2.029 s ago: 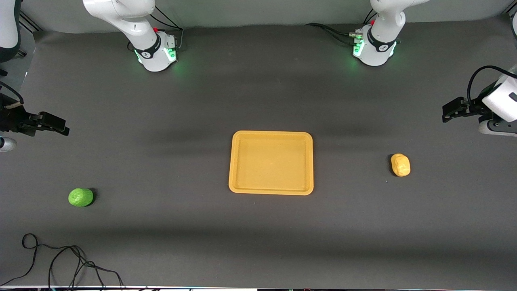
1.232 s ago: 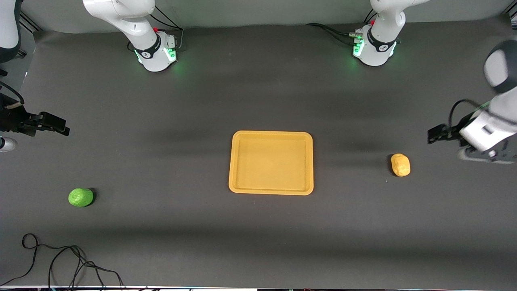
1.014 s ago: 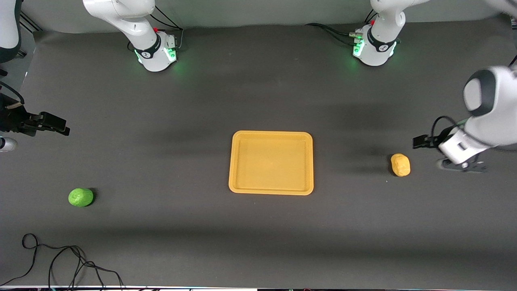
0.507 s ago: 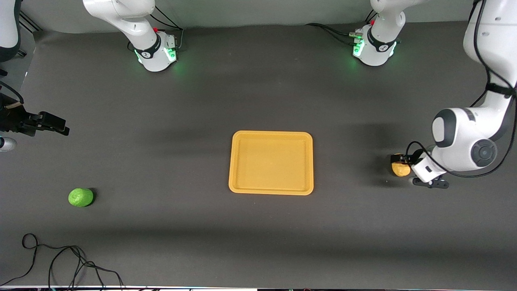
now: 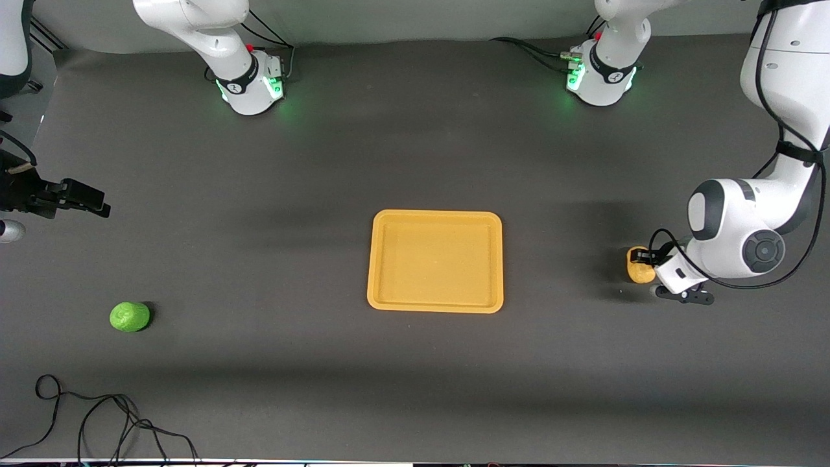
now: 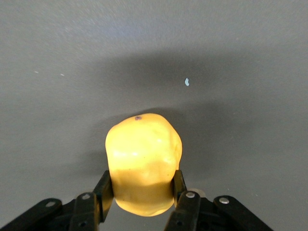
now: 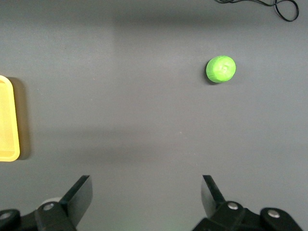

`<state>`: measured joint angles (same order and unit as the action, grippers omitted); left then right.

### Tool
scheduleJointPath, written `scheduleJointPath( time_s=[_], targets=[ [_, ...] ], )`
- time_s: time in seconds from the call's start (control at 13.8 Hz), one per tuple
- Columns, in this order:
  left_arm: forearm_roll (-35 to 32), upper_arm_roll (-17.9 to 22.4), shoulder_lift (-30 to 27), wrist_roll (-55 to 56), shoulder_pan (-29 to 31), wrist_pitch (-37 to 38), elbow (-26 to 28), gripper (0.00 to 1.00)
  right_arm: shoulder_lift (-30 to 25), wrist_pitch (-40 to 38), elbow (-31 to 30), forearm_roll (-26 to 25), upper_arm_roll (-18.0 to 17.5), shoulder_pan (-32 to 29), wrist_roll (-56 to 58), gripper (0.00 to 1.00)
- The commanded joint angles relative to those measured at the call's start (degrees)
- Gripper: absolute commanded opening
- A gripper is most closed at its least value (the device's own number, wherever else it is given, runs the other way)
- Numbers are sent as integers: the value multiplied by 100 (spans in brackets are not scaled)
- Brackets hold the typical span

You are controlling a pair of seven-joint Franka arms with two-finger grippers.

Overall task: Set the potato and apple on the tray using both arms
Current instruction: 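Carry the potato with the left gripper onto the tray and release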

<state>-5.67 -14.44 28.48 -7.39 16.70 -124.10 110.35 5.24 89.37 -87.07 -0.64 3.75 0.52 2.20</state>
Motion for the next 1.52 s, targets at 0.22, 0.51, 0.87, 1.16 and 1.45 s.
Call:
scheduleJointPath(
  time_s=[0.22, 0.51, 0.87, 1.16, 1.45],
  targets=[
    [731, -436, -440, 1998, -736, 1986, -1549, 33, -58, -51, -12, 99, 47, 54, -18, 100],
    [884, -446, 103, 3882, -2124, 1443, -1973, 32, -67, 19, -179, 99, 117, 36, 43, 100],
    [770, -402, 868, 4491, -3154, 739, -1929, 31, 126, 888, -469, 117, 1222, 10, 1868, 100],
    [444, -393, 1142, 4596, -3164, 493, -1921, 38, 503, 1258, -425, 546, 1734, -87, 2610, 100],
    [374, -402, 1142, 4623, -3182, 273, -1947, 100, 1319, 2074, -434, 783, 1743, -104, 2636, 100]
  ],
)
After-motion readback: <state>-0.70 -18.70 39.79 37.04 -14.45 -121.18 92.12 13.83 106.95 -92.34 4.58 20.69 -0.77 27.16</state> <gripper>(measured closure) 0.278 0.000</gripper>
